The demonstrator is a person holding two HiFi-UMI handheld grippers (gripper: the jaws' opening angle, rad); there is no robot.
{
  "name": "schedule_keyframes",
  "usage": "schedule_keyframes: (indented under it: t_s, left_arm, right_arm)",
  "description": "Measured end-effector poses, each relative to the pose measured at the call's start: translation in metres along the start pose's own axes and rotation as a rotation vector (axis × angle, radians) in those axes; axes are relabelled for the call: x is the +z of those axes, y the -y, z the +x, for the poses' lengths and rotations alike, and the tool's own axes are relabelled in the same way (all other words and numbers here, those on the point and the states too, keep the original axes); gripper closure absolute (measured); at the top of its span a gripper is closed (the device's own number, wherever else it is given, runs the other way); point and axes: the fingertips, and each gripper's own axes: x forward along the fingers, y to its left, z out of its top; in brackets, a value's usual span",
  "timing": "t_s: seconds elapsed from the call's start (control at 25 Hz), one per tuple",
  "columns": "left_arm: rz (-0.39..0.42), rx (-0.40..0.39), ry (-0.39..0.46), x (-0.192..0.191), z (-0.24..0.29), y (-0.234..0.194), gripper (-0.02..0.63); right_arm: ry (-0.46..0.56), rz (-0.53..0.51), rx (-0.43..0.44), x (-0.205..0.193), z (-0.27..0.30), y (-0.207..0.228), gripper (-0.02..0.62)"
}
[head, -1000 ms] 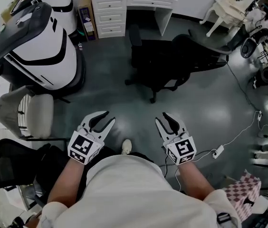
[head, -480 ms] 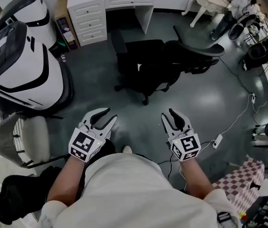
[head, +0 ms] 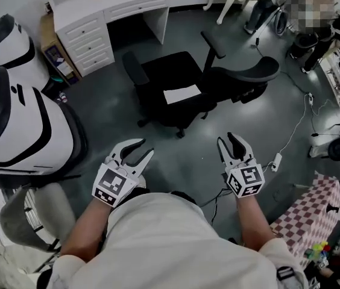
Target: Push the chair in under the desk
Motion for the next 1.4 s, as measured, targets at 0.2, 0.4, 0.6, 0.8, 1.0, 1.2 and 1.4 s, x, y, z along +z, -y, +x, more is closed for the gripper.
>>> schedule_keyframes:
  t_s: [0.2,0.4,0.6,0.8,1.0,1.2,1.4]
  left_arm:
    - [0.032,-0.083,-0.019,-0.002,0.014,-0.027,0.477]
    - [0.032,-0.121,-0.006,0.011,0.042,-0.037,0.473]
    - [0.039,-0.137,-0.004,0.029,0.081,-0.043,0.463]
    - [0.055,-0.145,-0.021,0.04,0.117,-0.043,0.453]
    - [0.078,-0.163,-0.061,0.035,0.154,-0.032,0.433]
    - [0.11,-0.125,-0.12,0.021,0.182,-0.033,0.386]
    - [0.146,-0.12,-0.194,0.008,0.199,-0.033,0.36]
  right_arm:
    - [-0.018,0.04,-0.094,0.003,0.012,0.016,0.447]
    - [-0.025,0.062,-0.142,0.01,0.016,0.045,0.433]
    - [-0.006,0.076,-0.171,0.022,0.028,0.092,0.432]
    - [0.012,0.079,-0.181,0.028,0.037,0.135,0.415]
    - [0.028,0.09,-0.172,0.023,0.04,0.169,0.367]
    - [0.061,0.098,-0.109,0.021,0.055,0.186,0.301]
    - [0.091,0.089,-0.06,0.022,0.069,0.191,0.279]
